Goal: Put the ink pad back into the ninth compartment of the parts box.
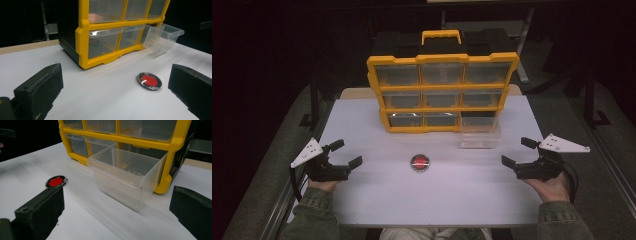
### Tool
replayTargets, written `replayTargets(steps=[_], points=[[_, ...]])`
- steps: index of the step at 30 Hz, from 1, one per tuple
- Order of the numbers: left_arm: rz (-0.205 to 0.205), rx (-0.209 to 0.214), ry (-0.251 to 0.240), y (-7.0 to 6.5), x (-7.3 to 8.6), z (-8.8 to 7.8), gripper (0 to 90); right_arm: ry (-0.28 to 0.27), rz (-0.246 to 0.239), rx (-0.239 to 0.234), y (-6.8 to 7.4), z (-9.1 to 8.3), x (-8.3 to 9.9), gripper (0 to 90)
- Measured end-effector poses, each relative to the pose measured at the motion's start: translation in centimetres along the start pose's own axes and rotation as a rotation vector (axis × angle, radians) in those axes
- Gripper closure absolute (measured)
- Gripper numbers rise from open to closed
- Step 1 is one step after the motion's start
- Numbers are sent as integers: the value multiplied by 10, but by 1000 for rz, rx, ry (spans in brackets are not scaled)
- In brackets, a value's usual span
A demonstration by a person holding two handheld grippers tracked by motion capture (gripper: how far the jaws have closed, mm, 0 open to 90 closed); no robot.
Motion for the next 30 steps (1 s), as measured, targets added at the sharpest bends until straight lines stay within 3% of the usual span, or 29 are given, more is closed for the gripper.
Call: replayTargets(steps=[24, 30], points=[[-2, -5, -2, 0, 0, 0, 0, 40, -21, -2, 6, 7, 3, 0], [-3, -6, -1, -1, 0, 0, 0, 20, -6, -16, 7, 4, -2, 0]])
Point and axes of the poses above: each handheld gripper's, and its own axes: z roughly forward along the jaws, x roughly out of its underside, y roughly to its left, the point moved 4 cm from there along z, roughly forward along the jaws, and after that the axes turned 1 degree about y, right-handed, at the moved point
